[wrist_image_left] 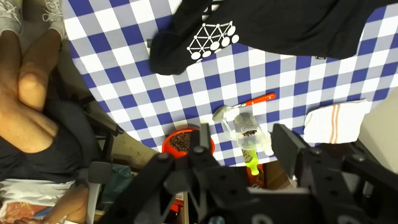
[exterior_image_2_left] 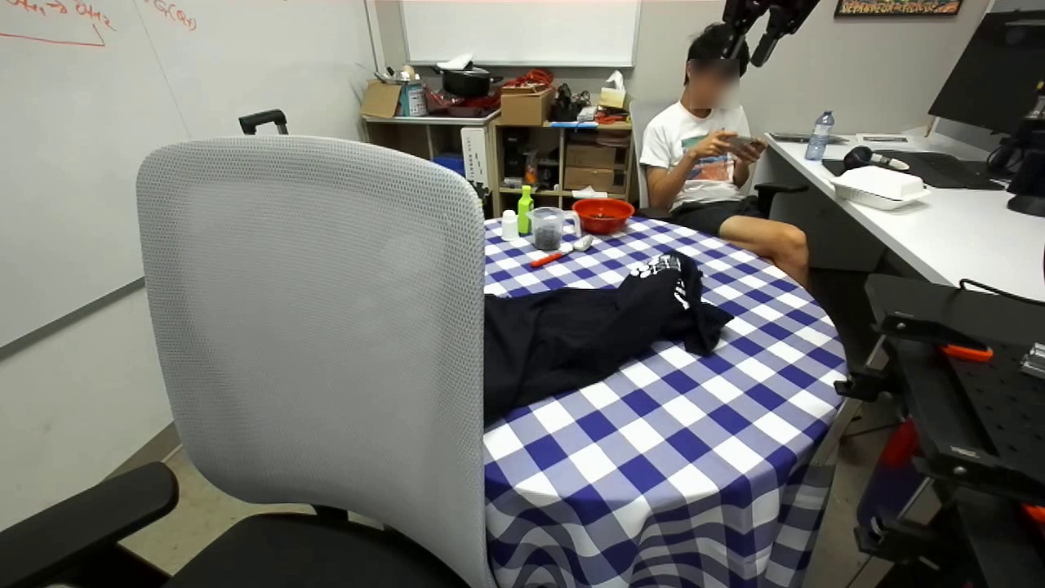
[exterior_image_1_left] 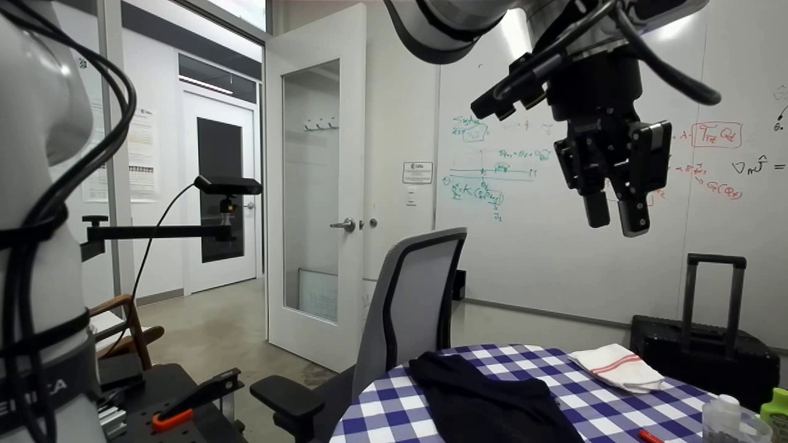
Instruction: Pick up the black cloth from the chair and put it on the table
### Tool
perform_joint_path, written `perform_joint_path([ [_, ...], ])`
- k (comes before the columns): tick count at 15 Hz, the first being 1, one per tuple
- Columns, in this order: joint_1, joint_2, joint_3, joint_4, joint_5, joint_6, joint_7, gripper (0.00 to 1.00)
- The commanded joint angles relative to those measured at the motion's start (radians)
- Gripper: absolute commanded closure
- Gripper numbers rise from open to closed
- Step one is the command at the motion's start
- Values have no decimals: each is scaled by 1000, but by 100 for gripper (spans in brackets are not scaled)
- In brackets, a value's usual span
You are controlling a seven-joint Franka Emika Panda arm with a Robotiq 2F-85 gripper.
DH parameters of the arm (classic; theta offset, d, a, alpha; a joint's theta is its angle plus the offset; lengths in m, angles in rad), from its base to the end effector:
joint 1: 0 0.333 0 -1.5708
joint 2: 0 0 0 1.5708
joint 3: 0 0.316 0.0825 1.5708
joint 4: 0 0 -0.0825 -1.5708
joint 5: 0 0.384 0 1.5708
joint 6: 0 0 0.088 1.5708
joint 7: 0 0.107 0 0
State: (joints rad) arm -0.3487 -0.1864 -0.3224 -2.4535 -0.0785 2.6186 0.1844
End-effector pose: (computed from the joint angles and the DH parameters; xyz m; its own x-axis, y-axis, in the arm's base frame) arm 0.3840 -0.3045 0.4010 0.6504 -0.6835 0.3313 -0.7082 -0.7034 -0.0607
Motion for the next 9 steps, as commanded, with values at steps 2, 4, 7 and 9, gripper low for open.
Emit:
perform_joint_path([
  [2, 18, -181, -11, -105, 40, -192, -212, 4],
  [4, 32, -256, 12, -170, 32, -275, -252, 0],
  [7, 68, -371, 54, -279, 30, -393, -295, 0],
  [9, 103, -438, 80, -332, 35, -476, -329, 0],
])
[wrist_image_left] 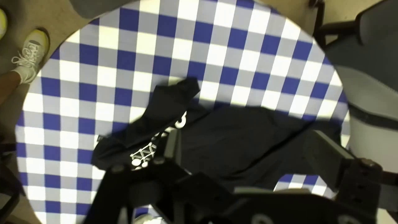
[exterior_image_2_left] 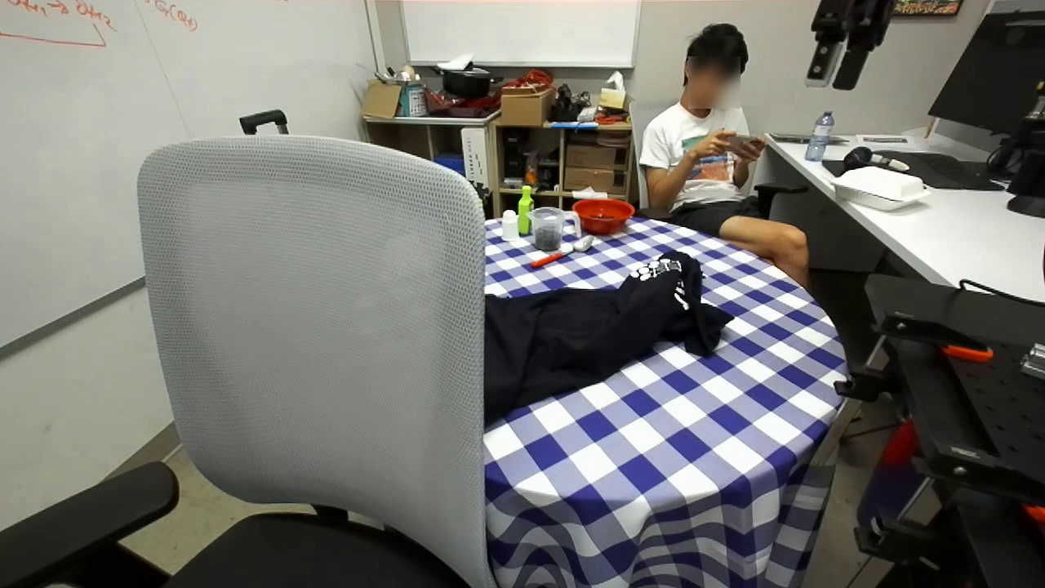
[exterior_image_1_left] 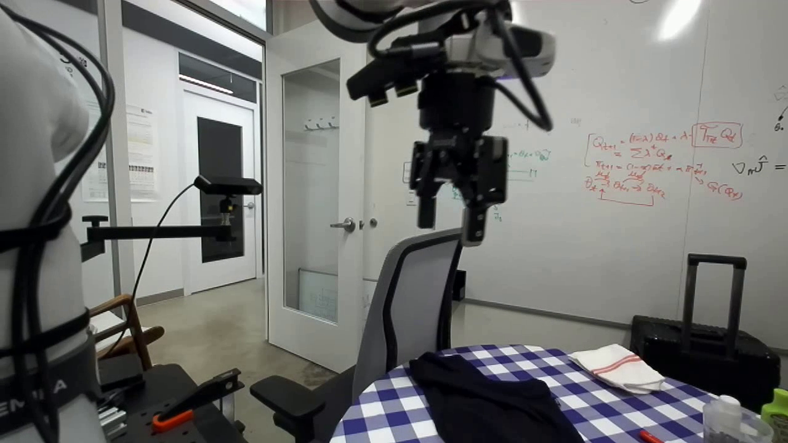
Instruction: Pick up the black cloth from the chair and put it on the table
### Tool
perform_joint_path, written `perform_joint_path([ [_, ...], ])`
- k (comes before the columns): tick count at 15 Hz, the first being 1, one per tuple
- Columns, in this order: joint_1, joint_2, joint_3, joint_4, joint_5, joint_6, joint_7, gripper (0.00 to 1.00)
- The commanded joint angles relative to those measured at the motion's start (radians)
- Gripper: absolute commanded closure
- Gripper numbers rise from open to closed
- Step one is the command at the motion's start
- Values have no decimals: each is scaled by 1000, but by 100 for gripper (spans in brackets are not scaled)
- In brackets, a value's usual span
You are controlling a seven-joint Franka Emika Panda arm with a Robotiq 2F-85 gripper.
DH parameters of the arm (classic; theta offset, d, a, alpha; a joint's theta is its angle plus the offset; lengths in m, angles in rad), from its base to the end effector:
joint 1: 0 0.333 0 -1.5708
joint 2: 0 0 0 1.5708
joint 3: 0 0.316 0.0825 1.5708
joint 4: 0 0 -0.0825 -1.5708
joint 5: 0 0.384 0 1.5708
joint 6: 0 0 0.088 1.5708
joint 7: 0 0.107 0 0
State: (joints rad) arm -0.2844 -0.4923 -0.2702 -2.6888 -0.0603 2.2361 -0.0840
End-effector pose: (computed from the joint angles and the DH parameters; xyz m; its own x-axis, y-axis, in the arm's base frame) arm 0.3215 -0.1951 0.3827 0.9181 -0.3947 0.0344 -0.3915 -0.9171 -0.0754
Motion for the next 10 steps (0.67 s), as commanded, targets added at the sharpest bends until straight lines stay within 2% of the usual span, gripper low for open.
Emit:
perform_joint_path([
  [1, 59, -158, 38, -116, 18, -129, -81, 0],
  [2, 89, -135, 44, -60, 24, -188, -108, 0],
  [4, 132, -191, 68, -74, 18, -238, -143, 0],
  [6, 171, -224, 94, -69, 42, -240, -119, 0],
  [7, 142, -173, 78, -69, 13, -208, -104, 0],
  [10, 170, -208, 96, -69, 24, -218, -104, 0],
])
